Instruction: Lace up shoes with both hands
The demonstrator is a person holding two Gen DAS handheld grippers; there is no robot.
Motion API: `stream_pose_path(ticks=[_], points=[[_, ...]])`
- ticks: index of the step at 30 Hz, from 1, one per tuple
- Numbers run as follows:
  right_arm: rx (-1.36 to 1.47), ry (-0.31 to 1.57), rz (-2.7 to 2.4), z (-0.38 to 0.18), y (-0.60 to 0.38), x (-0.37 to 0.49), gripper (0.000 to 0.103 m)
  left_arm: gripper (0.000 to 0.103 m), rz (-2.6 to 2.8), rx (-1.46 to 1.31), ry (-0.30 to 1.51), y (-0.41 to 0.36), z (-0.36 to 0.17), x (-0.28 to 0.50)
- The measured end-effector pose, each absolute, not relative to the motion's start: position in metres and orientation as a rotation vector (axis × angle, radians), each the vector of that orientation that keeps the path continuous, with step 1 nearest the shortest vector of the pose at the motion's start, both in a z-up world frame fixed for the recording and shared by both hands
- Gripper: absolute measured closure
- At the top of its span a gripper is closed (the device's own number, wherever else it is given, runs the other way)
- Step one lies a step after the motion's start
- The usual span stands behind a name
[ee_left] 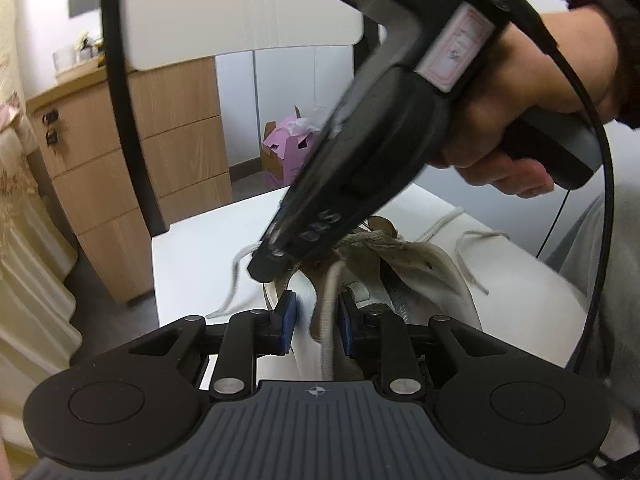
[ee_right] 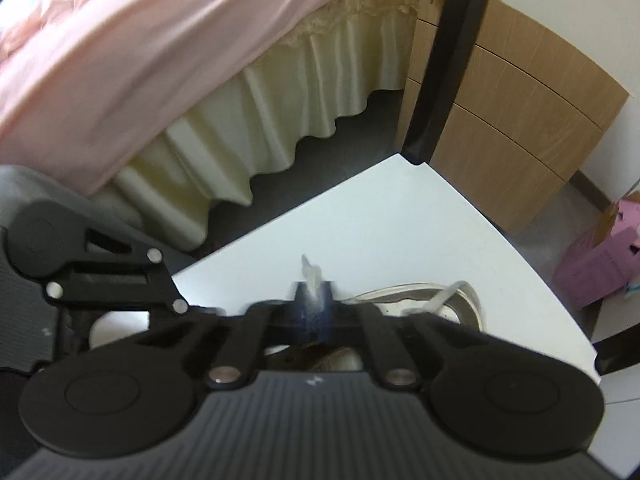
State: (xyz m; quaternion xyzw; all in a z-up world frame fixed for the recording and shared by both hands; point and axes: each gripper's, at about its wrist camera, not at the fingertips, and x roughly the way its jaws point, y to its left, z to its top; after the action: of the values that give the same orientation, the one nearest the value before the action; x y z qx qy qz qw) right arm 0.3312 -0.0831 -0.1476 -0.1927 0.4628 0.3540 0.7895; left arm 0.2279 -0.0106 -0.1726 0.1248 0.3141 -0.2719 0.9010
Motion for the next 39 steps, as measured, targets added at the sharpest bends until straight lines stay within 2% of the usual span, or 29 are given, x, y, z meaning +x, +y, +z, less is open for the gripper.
stream_pose_path(ticks=[6, 14, 17, 21, 22, 23, 25, 26, 28, 33, 39], points=[[-0.212, 0.868, 0.743, -0.115, -0.093, 0.326, 0.101, 0.08, -0.567, 0.267, 0.654, -0.012, -0.172, 0.227], [-0.102, 0.713, 0.785, -0.066, -0.088, 0.315, 0.101, 0.08, -0.575, 0.275, 0.653, -0.014, -0.172, 0.224], [-0.134, 0.702, 0.816, -0.058, -0.077, 0.312, 0.101, 0.08, -0.572, 0.277, 0.654, -0.016, -0.172, 0.223], [-0.21, 0.79, 0.826, -0.065, -0.059, 0.324, 0.098, 0.079, -0.573, 0.276, 0.656, -0.016, -0.171, 0.224], [-0.218, 0.816, 0.819, -0.067, -0.056, 0.329, 0.083, 0.079, -0.572, 0.271, 0.658, -0.015, -0.171, 0.224], [-0.238, 0.823, 0.809, -0.068, -0.054, 0.331, 0.052, 0.079, -0.573, 0.268, 0.659, -0.014, -0.171, 0.225], [-0.257, 0.798, 0.794, -0.066, -0.055, 0.332, 0.023, 0.079, -0.572, 0.263, 0.661, -0.013, -0.171, 0.225], [-0.244, 0.795, 0.793, -0.065, -0.059, 0.333, 0.018, 0.079, -0.571, 0.261, 0.661, -0.013, -0.171, 0.225], [-0.18, 0.814, 0.782, -0.064, -0.071, 0.337, 0.012, 0.079, -0.569, 0.255, 0.664, -0.013, -0.17, 0.225], [0.064, 0.809, 0.665, -0.071, -0.133, 0.342, 0.011, 0.079, -0.558, 0.273, 0.659, -0.016, -0.17, 0.223], [0.558, 0.847, 0.453, -0.14, -0.222, 0.337, 0.008, 0.079, -0.542, 0.268, 0.648, -0.016, -0.17, 0.221]])
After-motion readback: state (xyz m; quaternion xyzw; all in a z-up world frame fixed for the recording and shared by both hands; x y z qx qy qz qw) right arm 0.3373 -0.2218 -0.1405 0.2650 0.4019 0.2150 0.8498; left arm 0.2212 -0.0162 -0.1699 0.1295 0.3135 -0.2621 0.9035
